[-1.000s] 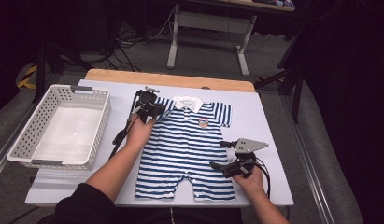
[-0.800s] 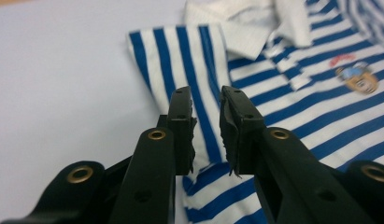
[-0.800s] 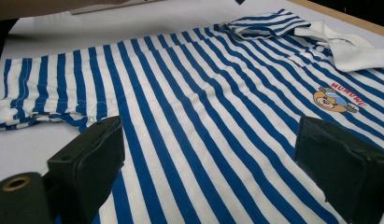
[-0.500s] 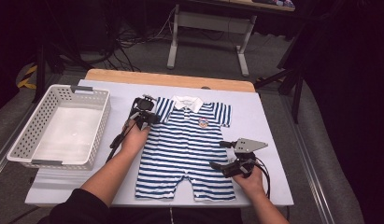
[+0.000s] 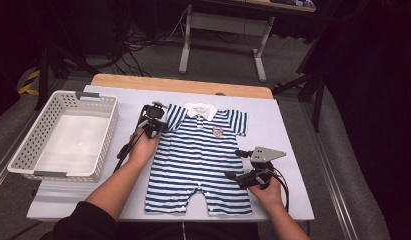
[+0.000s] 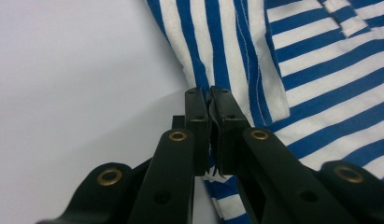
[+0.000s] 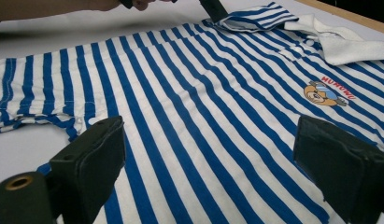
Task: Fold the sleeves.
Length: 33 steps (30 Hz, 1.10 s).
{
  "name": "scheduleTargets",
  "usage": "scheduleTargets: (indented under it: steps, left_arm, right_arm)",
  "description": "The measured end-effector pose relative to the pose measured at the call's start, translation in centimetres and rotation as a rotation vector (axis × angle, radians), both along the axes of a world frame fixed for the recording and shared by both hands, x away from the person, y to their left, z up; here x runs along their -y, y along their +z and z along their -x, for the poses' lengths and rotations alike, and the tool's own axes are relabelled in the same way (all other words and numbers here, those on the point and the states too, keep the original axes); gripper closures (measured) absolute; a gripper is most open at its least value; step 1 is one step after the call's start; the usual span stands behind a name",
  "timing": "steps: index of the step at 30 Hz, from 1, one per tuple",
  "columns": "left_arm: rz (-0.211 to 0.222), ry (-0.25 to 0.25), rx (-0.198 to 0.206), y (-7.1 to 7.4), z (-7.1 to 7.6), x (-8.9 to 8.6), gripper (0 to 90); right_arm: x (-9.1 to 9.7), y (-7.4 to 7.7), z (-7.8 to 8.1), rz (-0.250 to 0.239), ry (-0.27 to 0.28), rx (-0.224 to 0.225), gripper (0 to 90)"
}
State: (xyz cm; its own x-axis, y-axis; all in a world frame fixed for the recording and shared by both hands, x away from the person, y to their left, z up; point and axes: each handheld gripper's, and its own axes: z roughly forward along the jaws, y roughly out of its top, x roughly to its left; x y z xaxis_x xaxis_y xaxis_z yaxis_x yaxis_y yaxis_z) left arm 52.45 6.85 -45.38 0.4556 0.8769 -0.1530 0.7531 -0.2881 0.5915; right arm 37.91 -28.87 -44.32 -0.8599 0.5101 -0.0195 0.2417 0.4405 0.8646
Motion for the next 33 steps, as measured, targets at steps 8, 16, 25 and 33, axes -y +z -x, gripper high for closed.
scheduleTargets:
  steps: [8, 16, 25, 33]
  left_arm:
    - [0.095, -0.042, -0.003, 0.4, 0.6, -0.9, 56.6]
    - [0.113, -0.12, 0.122, 2.1, 4.0, -2.1, 42.6]
    - [0.19, -0.189, 0.17, 2.5, 7.6, -3.4, 33.6]
    - [0.141, -0.192, 0.204, 2.8, 9.1, -3.5, 30.0]
  right_arm:
    - [0.3, 0.9, -1.5, -0.001, -0.08, -0.032, 4.5]
    - [0.4, 1.9, -4.1, 0.007, -0.154, -0.064, 8.3]
    - [0.5, 2.7, -6.0, 0.068, -0.238, -0.049, 32.2]
    - [1.0, 3.2, -7.4, 0.074, -0.284, -0.065, 37.4]
